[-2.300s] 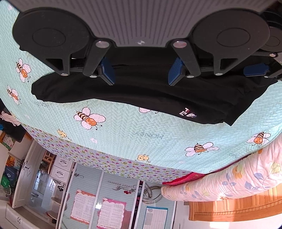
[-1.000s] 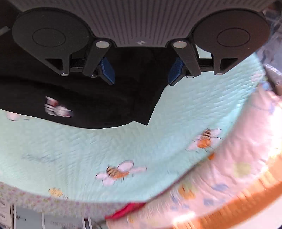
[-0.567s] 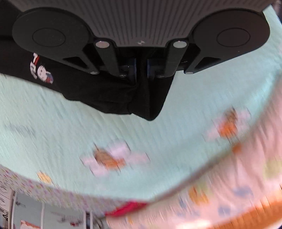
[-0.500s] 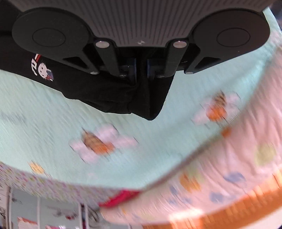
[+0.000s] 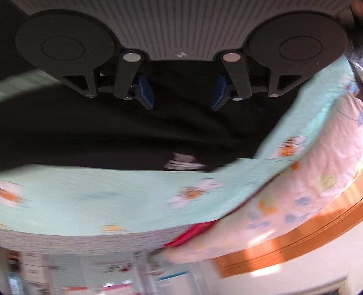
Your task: Fold clothes
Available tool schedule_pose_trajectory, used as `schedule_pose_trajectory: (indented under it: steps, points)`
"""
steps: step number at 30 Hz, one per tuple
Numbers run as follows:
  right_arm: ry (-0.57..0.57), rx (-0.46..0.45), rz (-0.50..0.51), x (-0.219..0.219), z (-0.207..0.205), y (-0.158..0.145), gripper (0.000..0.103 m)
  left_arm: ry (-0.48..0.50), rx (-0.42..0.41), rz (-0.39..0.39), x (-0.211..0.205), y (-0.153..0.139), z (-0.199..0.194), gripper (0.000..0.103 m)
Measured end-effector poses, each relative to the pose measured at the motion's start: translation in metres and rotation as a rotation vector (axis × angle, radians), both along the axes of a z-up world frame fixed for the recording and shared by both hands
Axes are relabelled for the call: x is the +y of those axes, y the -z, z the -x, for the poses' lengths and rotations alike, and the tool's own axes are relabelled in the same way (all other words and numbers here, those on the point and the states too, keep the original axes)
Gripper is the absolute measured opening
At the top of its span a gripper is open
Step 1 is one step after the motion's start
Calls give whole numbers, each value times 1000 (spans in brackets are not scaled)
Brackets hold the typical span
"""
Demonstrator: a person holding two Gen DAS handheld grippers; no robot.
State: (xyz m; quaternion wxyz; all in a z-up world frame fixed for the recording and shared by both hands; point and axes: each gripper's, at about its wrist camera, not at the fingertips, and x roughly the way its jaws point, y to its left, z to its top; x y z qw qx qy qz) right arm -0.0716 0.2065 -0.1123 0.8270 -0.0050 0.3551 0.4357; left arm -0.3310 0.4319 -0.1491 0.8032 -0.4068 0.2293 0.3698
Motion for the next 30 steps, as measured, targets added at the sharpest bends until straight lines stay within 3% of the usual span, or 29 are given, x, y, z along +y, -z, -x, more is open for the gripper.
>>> schedule_pose_trajectory:
  steps: [2,3,4,5,6,8,13,14,17,21,24,29,30]
  points:
    - [117,-5,29,-71,-13,3,57,-9,8,-1,-2,0,-1,55]
    - [178,8,41,-106,-20,5,57,-14,12,-2,-3,0,-1,47]
    - [244,20,50,-141,-28,6,57,-20,13,0,-2,0,0,39]
    - [323,31,53,-176,-36,8,57,-23,10,4,-2,0,1,12]
    - [402,42,56,-210,-44,10,57,-33,10,3,-4,-2,4,7]
    - [560,74,50,-276,-60,14,57,-68,17,-20,-11,-6,11,6]
    - [853,129,-27,-397,-92,24,57,-122,65,7,-26,-14,18,10]
    - [877,150,-48,-410,-98,29,57,-121,76,-14,-33,-20,18,17]
    - [915,230,-123,-435,-117,48,62,-114,125,-107,-57,-41,9,49]
    - [867,232,-214,-428,-125,66,66,-23,166,-191,-85,-62,-21,53]
    - [817,244,-240,-425,-128,68,9,47,179,-204,-104,-66,-44,53]
    - [805,216,-182,-451,-111,56,9,146,202,-201,-128,-55,-72,53]
    - [786,228,-167,-454,-108,57,14,163,207,-198,-132,-52,-77,53]
